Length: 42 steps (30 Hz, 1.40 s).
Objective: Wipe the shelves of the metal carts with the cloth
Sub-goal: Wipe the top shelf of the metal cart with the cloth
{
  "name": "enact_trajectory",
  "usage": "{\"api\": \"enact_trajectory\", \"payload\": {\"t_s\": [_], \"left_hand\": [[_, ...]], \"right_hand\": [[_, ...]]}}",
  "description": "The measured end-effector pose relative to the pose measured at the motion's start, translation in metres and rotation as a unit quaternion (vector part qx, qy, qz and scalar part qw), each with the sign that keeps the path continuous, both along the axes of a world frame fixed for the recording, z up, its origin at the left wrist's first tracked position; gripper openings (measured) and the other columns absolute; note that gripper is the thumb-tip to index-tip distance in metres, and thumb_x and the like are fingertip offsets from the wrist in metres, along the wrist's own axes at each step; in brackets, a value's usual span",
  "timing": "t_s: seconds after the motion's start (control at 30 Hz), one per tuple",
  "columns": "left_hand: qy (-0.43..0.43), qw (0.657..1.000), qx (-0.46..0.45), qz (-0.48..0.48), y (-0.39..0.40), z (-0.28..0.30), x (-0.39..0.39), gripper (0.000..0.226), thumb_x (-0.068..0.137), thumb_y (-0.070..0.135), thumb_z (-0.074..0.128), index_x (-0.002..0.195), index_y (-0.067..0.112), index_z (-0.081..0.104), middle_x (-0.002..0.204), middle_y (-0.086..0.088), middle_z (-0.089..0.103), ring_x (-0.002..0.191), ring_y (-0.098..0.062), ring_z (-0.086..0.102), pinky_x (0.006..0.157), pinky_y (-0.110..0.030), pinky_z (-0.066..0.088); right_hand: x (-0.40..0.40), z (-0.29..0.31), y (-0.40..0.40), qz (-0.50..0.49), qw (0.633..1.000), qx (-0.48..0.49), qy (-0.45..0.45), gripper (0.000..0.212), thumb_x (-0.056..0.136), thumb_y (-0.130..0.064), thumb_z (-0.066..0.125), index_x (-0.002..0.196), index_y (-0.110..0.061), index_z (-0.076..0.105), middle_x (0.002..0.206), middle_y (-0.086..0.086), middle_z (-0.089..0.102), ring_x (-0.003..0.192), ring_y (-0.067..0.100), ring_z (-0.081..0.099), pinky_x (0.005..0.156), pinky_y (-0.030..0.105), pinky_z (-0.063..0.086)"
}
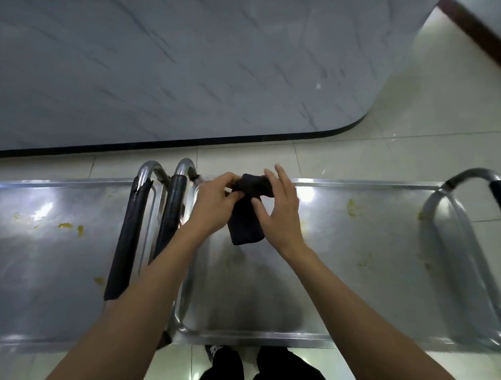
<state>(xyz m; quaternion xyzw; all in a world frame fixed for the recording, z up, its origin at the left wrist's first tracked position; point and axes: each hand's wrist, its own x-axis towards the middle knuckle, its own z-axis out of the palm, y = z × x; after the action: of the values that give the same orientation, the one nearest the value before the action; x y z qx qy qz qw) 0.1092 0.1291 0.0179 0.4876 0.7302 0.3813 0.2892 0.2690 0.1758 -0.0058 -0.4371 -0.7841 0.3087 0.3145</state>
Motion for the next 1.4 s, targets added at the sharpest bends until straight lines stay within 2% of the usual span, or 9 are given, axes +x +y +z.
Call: {"api": "enact_trajectory", "payload": {"t_s": [0.1, 0.2, 0.37, 0.53, 0.7, 0.87, 1.0, 1.2, 1.4], "left_hand": [[-0.010, 1.000, 0.007, 0.004, 0.005, 0.000, 0.007, 0.018, 0.096, 0.015, 0.065, 0.108, 0.029, 0.066, 0.106, 0.011, 0.068, 0.091, -0.004, 0.068, 0.078, -0.022, 0.057], [-0.035, 0.999, 0.008, 0.029, 0.007, 0.002, 0.012, 0.020, 0.095, 0.014, 0.066, 0.103, 0.033, 0.066, 0.104, 0.012, 0.068, 0.089, -0.003, 0.067, 0.070, -0.012, 0.053], [-0.067, 0.997, 0.008, 0.035, 0.006, 0.001, 0.017, 0.025, 0.095, 0.009, 0.065, 0.104, 0.032, 0.065, 0.105, 0.015, 0.069, 0.101, 0.003, 0.063, 0.086, -0.018, 0.051], [-0.105, 0.993, 0.018, 0.046, -0.001, -0.006, 0.019, 0.037, 0.093, 0.002, 0.065, 0.099, 0.039, 0.064, 0.100, 0.021, 0.071, 0.100, 0.006, 0.064, 0.091, -0.025, 0.053], [-0.101, 0.993, 0.003, 0.064, -0.009, -0.018, 0.018, 0.022, 0.095, 0.007, 0.065, 0.110, 0.023, 0.066, 0.106, 0.013, 0.070, 0.105, -0.005, 0.065, 0.094, -0.032, 0.055], [-0.087, 0.987, -0.005, 0.135, -0.019, -0.033, 0.019, 0.026, 0.093, 0.014, 0.068, 0.096, 0.039, 0.060, 0.099, 0.019, 0.068, 0.092, 0.009, 0.062, 0.078, -0.015, 0.047], [-0.080, 0.984, -0.023, 0.158, -0.027, -0.047, 0.016, 0.024, 0.090, 0.019, 0.072, 0.091, 0.039, 0.060, 0.094, 0.017, 0.068, 0.086, 0.014, 0.061, 0.074, -0.015, 0.045], [-0.024, 0.987, -0.079, 0.135, -0.036, -0.058, 0.002, 0.022, 0.093, 0.038, 0.067, 0.113, 0.039, 0.059, 0.105, 0.021, 0.065, 0.094, 0.006, 0.061, 0.081, -0.021, 0.048], [0.046, 0.985, -0.133, 0.097, -0.051, -0.067, -0.011, 0.043, 0.097, 0.038, 0.062, 0.137, 0.026, 0.056, 0.133, 0.006, 0.062, 0.121, -0.014, 0.058, 0.103, -0.038, 0.049]], "right_hand": [[0.008, -0.016, -0.014, 0.003, 0.998, -0.063, 0.021, 0.079, 0.094, -0.026, 0.065, 0.158, -0.027, 0.017, 0.166, -0.008, 0.009, 0.152, 0.013, 0.013, 0.123, 0.044, 0.023], [0.006, -0.024, -0.022, -0.047, 0.993, -0.095, 0.045, 0.091, 0.095, -0.031, 0.065, 0.158, -0.036, 0.000, 0.165, -0.017, -0.012, 0.153, 0.010, -0.002, 0.123, 0.045, 0.018], [0.003, -0.034, -0.024, -0.020, 0.994, -0.100, 0.026, 0.083, 0.093, -0.031, 0.066, 0.158, -0.032, 0.014, 0.167, -0.010, 0.002, 0.152, 0.016, 0.013, 0.120, 0.048, 0.029], [0.000, -0.035, -0.020, 0.022, 0.994, -0.110, -0.005, 0.090, 0.092, -0.034, 0.067, 0.158, -0.037, 0.006, 0.167, -0.013, -0.003, 0.143, 0.018, 0.032, 0.102, 0.020, 0.035], [-0.001, -0.039, -0.019, 0.023, 0.994, -0.105, -0.017, 0.085, 0.093, -0.017, 0.067, 0.159, -0.029, 0.015, 0.168, -0.002, 0.008, 0.140, 0.025, 0.041, 0.101, 0.018, 0.032], [-0.002, -0.045, -0.021, 0.007, 0.996, -0.089, -0.012, 0.062, 0.091, -0.007, 0.065, 0.149, -0.015, 0.043, 0.160, 0.002, 0.033, 0.139, 0.016, 0.040, 0.112, 0.020, 0.033], [-0.002, -0.053, -0.019, 0.007, 0.998, -0.063, -0.003, 0.021, 0.089, -0.012, 0.062, 0.109, -0.015, 0.066, 0.107, -0.002, 0.064, 0.099, 0.014, 0.057, 0.086, 0.035, 0.050], [-0.012, -0.059, 0.005, 0.009, 0.993, -0.086, -0.084, 0.031, 0.086, -0.011, 0.064, 0.116, -0.020, 0.063, 0.110, 0.003, 0.065, 0.101, 0.020, 0.058, 0.084, 0.027, 0.047], [-0.038, -0.064, 0.034, 0.022, 0.995, -0.011, -0.100, 0.036, 0.084, -0.003, 0.065, 0.117, -0.016, 0.066, 0.121, 0.005, 0.067, 0.114, 0.026, 0.056, 0.097, 0.044, 0.044]]}}
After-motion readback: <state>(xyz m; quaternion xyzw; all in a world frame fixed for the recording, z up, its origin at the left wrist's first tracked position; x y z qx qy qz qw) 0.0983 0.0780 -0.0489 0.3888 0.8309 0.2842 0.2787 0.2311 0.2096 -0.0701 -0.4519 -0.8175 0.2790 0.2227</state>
